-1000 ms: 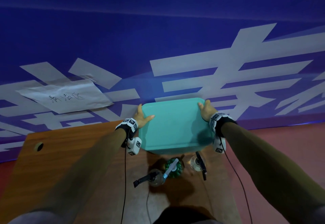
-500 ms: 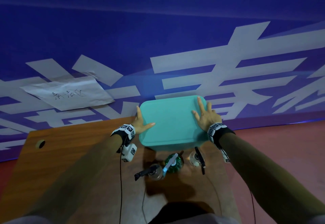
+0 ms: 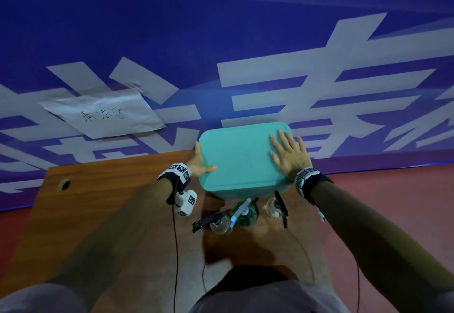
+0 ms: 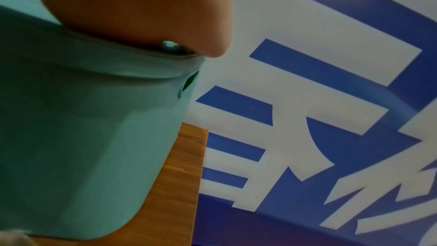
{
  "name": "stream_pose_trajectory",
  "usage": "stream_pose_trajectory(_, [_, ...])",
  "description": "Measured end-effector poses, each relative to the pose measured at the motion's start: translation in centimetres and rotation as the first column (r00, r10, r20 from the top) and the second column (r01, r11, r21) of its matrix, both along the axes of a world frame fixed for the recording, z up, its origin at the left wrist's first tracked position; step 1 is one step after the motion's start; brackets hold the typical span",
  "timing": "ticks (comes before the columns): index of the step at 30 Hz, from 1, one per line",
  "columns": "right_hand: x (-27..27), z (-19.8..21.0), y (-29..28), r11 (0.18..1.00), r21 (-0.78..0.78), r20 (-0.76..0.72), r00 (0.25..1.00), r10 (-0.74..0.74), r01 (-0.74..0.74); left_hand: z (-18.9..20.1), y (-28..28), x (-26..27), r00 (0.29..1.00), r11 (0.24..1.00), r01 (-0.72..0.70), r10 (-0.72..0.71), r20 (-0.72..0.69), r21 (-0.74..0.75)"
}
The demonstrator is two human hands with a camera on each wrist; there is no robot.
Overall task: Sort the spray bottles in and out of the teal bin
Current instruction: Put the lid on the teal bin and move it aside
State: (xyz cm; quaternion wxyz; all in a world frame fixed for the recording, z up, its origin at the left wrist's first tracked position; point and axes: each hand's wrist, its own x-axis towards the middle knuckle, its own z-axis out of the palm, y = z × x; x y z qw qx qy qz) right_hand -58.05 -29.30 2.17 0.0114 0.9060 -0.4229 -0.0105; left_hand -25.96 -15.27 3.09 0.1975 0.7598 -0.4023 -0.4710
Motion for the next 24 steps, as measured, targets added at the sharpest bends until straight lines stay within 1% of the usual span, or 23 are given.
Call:
stream_pose_trajectory(3, [0.4,0.4,0.2,0.999,0.014,0.012,0.999,-0.034,0.034,-0.5,0.5,0.3,0.999,0.999,-0.042,0.043,0.024,-0.033])
stream_pose_trajectory(5, [0.7,0.8,0.5,0.999,0.017,-0.020,0.999,-0.035,0.035,-0.7,0.5,0.2,0.994,0.996,-0.082,0.083,0.070,-0.020])
stream_pose_trajectory(7, [0.9,1.1,0.7,0.998,0.041,-0.044,0.998,-0.036,0.038,-0.2,0.6,-0.1,0.982,0.995,-0.097,0.096,0.162,-0.001])
stream_pose_trajectory(9, [1.1,1.9,0.9,0.997,0.058,-0.055,0.998,-0.040,0.043,1.0,0.8,-0.8,0.953,0.997,-0.083,0.075,0.293,0.012])
stream_pose_trajectory(10, [1.3,2.6,1.1,0.997,0.060,-0.058,0.998,-0.036,0.039,1.8,1.0,-1.3,0.932,0.998,-0.063,0.058,0.357,0.001])
stream_pose_trajectory(12, [1.7,4.1,1.6,0.998,0.058,-0.025,1.000,-0.014,0.016,3.4,1.9,-2.5,0.881,0.996,0.021,0.025,0.472,-0.091])
stream_pose_trajectory(14, [2.4,5.8,2.8,0.998,0.050,0.069,0.997,0.033,-0.037,5.1,3.1,-3.7,0.839,0.973,0.130,-0.004,0.544,-0.193])
stream_pose_trajectory(16, [3.4,7.3,4.6,0.988,0.057,0.185,0.974,0.132,-0.145,6.5,4.5,-4.8,0.830,0.950,0.191,-0.022,0.557,-0.246])
stream_pose_trajectory(18, [4.4,8.6,7.0,0.957,0.080,0.239,0.937,0.253,-0.279,7.5,6.0,-5.7,0.839,0.926,0.236,-0.043,0.542,-0.293])
stream_pose_trajectory(20, [5.2,9.3,9.4,0.932,0.110,0.212,0.924,0.317,-0.345,8.3,7.8,-6.6,0.827,0.903,0.306,-0.095,0.555,-0.302])
stream_pose_trajectory(21, [5.5,9.2,10.4,0.928,0.136,0.163,0.932,0.325,-0.347,8.5,8.7,-6.9,0.814,0.901,0.338,-0.137,0.564,-0.270])
stream_pose_trajectory(24, [5.6,8.0,13.0,0.934,0.220,-0.006,0.957,0.290,-0.282,8.4,11.6,-7.9,0.790,0.916,0.387,-0.272,0.549,-0.102])
